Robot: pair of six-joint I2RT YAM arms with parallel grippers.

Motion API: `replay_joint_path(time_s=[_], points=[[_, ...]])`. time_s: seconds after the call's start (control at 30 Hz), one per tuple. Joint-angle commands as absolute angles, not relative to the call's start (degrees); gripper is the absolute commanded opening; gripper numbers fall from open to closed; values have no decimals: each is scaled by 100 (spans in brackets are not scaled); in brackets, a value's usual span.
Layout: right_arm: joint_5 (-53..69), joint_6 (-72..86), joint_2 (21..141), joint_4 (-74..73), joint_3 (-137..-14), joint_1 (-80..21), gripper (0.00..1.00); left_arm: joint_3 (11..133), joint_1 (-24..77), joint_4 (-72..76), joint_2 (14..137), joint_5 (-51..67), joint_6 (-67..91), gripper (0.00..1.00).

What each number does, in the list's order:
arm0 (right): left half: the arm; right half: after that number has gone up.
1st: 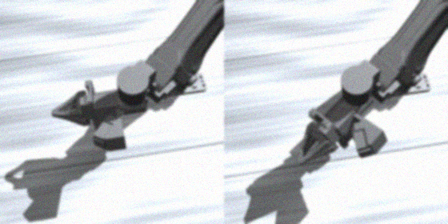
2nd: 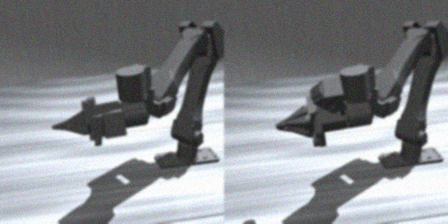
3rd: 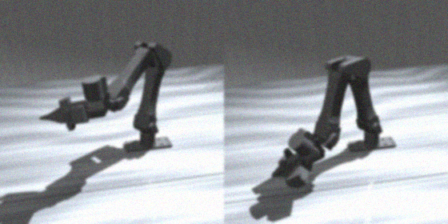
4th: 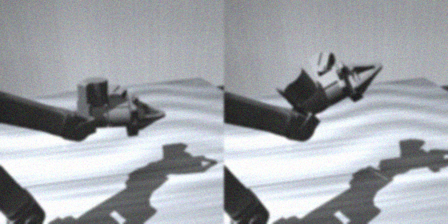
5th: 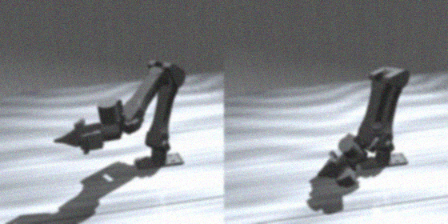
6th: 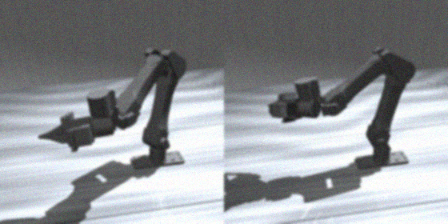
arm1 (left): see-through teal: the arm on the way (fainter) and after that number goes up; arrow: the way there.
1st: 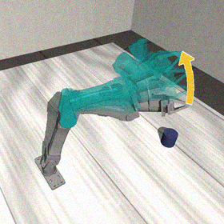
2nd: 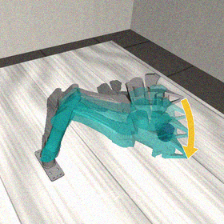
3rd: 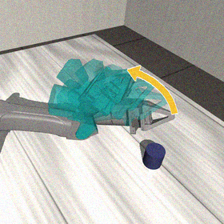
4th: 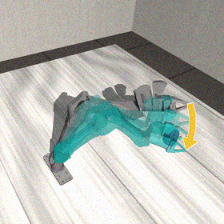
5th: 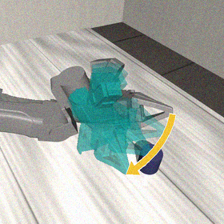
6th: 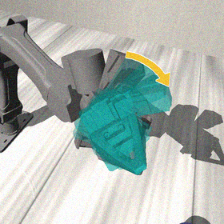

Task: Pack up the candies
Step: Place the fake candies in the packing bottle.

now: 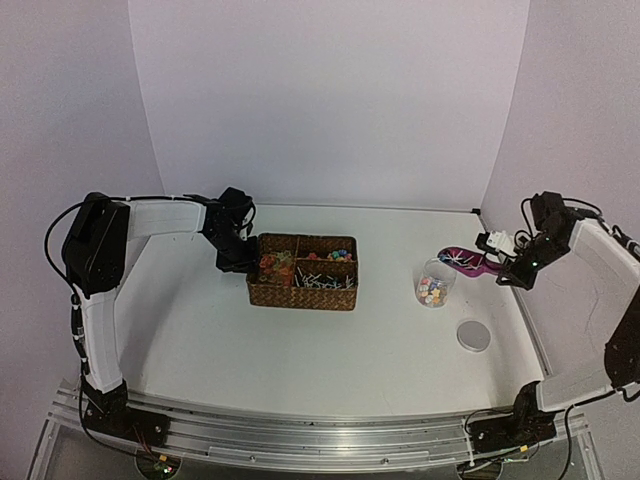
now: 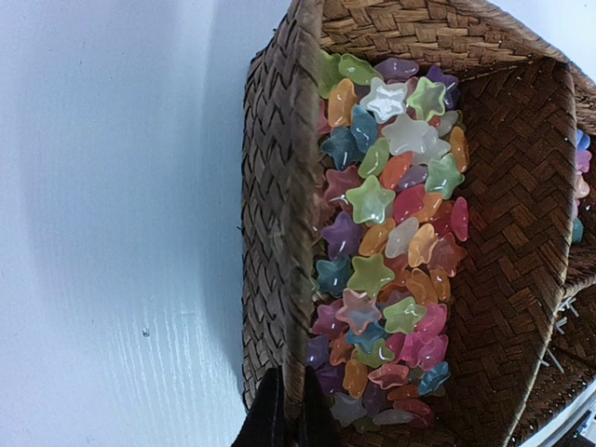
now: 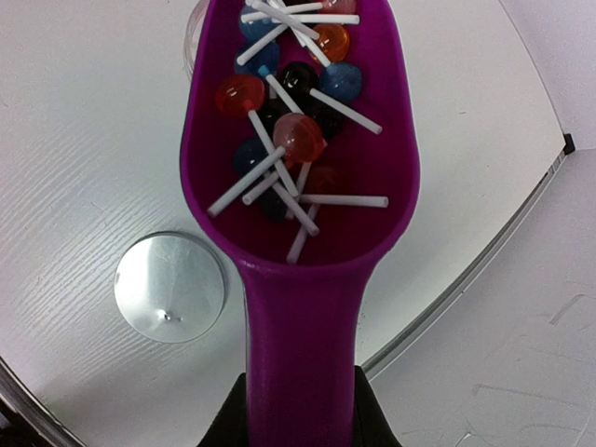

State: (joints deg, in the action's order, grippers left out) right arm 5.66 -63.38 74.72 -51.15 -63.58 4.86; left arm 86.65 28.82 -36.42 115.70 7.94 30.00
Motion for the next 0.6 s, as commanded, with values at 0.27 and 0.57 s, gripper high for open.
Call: replay_joint_path(time_s=[0.27, 0.57], points=[[-196, -6850, 7593, -5178, -6399, 439, 0, 8736, 2804, -3807, 11760, 935, 3251, 0], [-750, -6805, 7909, -5075, -6639, 170, 0, 8695, 2804, -3781, 11746, 958, 3277, 0]])
